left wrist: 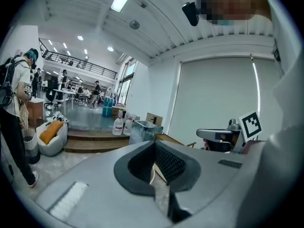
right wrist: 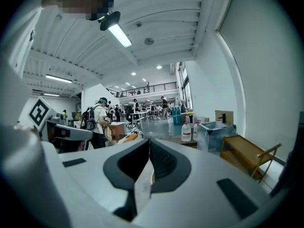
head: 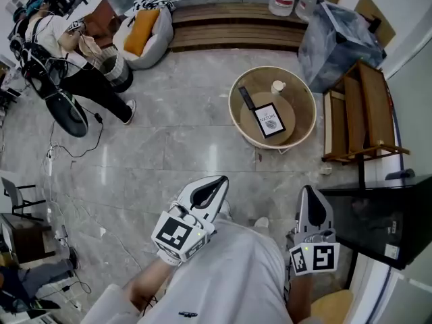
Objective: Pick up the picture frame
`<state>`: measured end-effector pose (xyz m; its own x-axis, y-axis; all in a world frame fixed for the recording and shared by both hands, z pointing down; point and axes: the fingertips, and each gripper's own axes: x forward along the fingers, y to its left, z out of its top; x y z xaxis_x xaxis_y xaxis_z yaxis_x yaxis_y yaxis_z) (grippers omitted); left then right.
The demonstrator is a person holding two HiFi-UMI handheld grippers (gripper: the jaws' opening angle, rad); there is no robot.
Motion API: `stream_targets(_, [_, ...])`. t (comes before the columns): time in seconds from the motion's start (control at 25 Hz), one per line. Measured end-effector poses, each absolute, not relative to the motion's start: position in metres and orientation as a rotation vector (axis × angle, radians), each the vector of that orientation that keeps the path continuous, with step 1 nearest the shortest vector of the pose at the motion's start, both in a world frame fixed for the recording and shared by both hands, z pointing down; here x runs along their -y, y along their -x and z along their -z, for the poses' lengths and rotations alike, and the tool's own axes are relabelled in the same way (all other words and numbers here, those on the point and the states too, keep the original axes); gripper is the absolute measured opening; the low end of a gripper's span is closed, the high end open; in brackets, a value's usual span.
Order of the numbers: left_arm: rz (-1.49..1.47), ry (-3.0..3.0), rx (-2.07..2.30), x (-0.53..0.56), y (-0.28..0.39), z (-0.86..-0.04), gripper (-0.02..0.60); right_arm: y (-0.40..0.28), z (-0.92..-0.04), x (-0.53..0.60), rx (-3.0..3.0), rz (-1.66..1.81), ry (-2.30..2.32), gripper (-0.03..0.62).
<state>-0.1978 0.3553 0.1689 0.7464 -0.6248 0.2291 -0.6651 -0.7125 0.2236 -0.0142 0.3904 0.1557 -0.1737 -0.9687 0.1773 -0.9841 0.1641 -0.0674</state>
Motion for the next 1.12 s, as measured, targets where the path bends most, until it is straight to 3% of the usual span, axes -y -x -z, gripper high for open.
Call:
stream_targets(0.52, [-0.259, -2.628, 0.940, -0.298, 0.236, -0.188, -0.003, 0.048, -0.176, -0.343, 2.282, -0.428, -2.037, 0.006])
stream_targets(1.12, [-0.476, -2.662, 0.772, -0.078, 0.158, -0.211, -0.003, -0.021, -0.236, -0.129, 2.171, -0.554, -2.056, 0.008])
